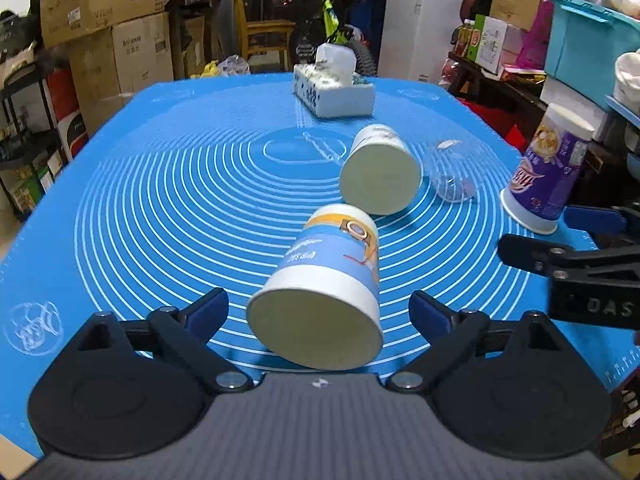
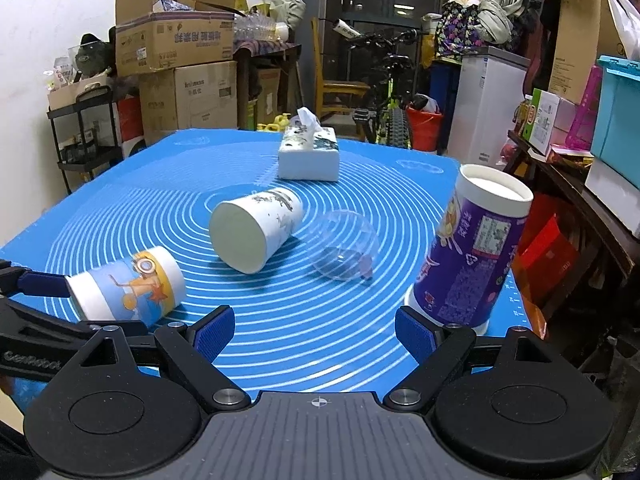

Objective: Flip cup upside down
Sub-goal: 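Close the right gripper around the cartoon cup's body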

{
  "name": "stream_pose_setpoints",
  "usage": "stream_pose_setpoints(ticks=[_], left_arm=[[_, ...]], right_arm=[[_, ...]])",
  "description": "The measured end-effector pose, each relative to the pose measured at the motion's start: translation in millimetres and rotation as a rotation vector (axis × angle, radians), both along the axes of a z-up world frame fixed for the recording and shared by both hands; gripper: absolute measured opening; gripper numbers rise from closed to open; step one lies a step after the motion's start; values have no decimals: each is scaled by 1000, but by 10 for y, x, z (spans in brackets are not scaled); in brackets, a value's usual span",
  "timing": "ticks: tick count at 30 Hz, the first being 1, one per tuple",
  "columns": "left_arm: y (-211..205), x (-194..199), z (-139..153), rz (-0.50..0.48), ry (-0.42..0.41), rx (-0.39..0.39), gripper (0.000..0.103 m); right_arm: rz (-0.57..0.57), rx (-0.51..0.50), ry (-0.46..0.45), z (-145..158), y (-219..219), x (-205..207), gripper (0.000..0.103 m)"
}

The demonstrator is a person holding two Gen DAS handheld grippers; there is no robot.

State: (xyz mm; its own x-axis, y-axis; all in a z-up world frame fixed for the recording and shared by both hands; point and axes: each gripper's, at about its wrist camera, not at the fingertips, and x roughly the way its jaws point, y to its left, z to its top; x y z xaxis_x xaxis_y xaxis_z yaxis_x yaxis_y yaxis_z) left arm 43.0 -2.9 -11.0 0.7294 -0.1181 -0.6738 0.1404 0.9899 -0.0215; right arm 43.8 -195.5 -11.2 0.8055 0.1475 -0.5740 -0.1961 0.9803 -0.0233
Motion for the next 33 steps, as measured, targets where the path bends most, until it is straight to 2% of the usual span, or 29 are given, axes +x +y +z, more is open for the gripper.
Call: stream_pose_setpoints(ticks=[7,10,14,17,23,27,31,33], left_arm=[[175,-130,231,31,-64,-6,99],[337,-114,311,98,-113,15,100],[613,-18,343,197,-124,0,100],[760,47,318,270,-129,15,100],[975,112,170,345,-103,2,100],[1005,146,58,344,-70,-6,100],[978,110,10,319,-74,25,100],[959,91,12,307,-79,31,100]], right_arm=[[44,45,10,141,139,41,89],[84,77,57,172,257,129,89],[122,117,102,207,426,243,89],[133,147,160,213,565,379,89],[124,227,318,105,809,721,89],[105,270,431,-54,930,919,89],[106,288,513,-210,1043,1042,86],[117,281,506,-211,1086,1043,78]])
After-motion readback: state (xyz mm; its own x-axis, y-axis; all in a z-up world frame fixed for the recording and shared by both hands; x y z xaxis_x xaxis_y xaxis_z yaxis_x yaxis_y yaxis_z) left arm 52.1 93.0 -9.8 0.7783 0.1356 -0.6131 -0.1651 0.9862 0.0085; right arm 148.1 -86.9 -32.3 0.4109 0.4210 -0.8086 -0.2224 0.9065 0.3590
